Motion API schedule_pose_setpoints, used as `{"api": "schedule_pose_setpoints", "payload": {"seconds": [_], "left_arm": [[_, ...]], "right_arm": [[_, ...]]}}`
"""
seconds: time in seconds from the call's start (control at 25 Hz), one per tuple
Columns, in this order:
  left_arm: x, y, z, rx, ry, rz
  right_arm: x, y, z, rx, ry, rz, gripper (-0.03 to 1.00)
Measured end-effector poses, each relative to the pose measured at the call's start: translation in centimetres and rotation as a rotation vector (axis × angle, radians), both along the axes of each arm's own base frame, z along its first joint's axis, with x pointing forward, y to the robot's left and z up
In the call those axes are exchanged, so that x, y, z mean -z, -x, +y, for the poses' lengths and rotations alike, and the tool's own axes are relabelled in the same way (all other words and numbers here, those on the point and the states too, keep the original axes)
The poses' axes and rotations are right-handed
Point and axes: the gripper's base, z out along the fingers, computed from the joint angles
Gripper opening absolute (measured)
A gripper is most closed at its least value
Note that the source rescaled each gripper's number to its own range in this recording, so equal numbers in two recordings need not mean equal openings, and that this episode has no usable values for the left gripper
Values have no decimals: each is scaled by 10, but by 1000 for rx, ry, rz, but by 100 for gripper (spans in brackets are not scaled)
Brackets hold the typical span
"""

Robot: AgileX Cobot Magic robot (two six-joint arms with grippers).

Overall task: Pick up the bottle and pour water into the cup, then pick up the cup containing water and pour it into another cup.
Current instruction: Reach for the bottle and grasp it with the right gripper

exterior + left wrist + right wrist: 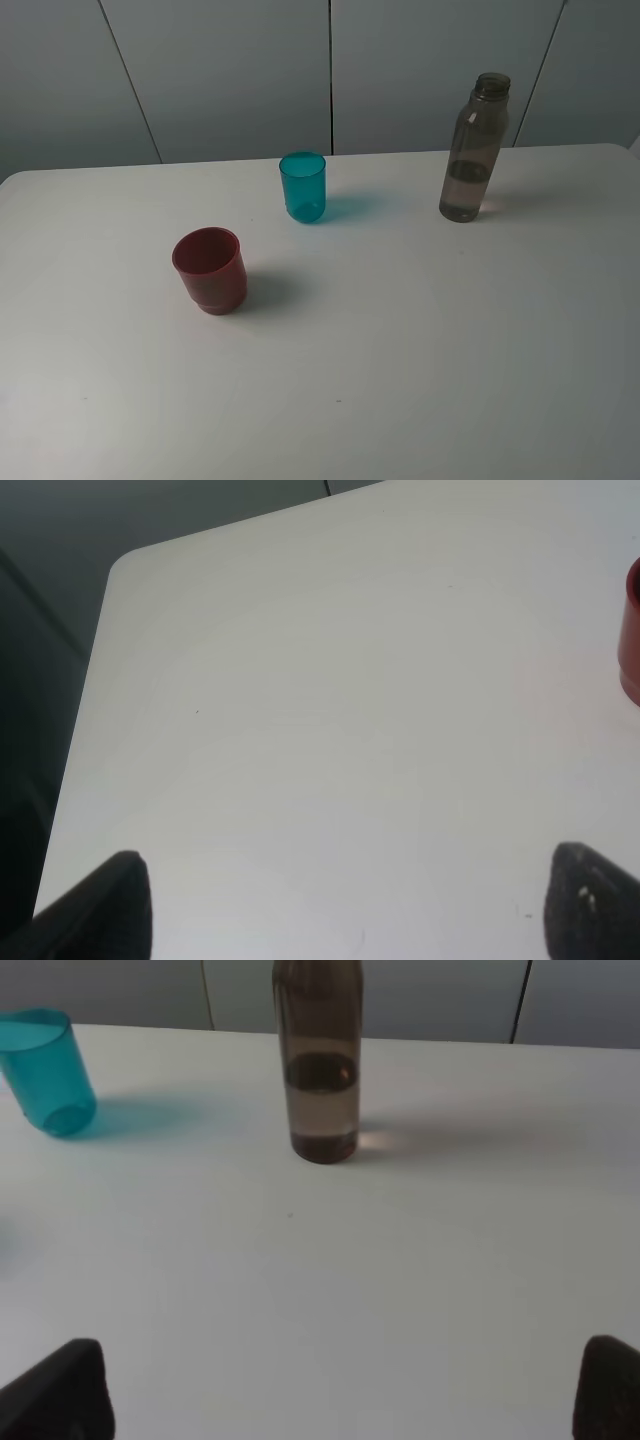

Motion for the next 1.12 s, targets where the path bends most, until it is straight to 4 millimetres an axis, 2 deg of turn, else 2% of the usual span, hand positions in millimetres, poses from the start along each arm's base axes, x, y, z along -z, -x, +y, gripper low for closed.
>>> {"api": "schedule_pose_setpoints", "payload": {"seconds": [0.4, 0.52, 0.6, 0.76, 0.88, 1.12], "left_arm": [[0, 0, 0, 0, 0, 0], [0, 0, 0, 0, 0, 0], [0, 0, 0, 0, 0, 0], [0, 0, 0, 0, 0, 0], [0, 0, 0, 0, 0, 0], [0, 0, 0, 0, 0, 0]], "right_arm": [[-3, 0, 2, 1, -44, -15, 100], [-20, -5, 2, 6, -49, -35, 100], [-39, -12, 1, 8, -51, -45, 100], [-75, -40, 0, 16, -54, -41, 100], [-90, -69, -1, 19, -45, -24, 100], [-86, -134, -3, 47, -49, 21, 100]]}}
